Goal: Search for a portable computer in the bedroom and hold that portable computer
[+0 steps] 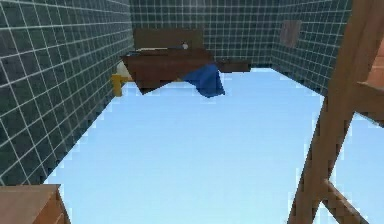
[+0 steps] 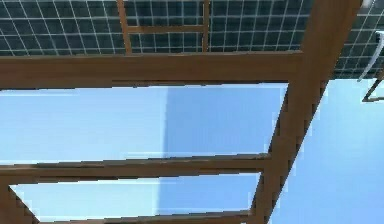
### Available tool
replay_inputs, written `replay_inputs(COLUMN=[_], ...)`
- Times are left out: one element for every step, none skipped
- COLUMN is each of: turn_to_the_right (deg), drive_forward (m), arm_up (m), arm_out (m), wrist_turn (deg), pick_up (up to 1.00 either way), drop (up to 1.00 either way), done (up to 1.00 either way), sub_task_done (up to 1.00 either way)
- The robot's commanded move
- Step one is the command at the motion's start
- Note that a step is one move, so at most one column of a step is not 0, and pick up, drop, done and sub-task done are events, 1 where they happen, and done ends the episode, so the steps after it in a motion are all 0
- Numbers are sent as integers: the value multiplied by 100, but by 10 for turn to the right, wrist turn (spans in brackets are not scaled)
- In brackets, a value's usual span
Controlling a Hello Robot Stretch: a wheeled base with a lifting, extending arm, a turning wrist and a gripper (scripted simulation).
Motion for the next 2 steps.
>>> replay_inputs(turn_to_the_right=[0, 300], drive_forward=[75, 0], arm_up=[0, 0], arm_out=[0, 0], wrist_turn=[0, 0], pick_up=[0, 0], drop=[0, 0], done=[0, 0], sub_task_done=[0, 0])
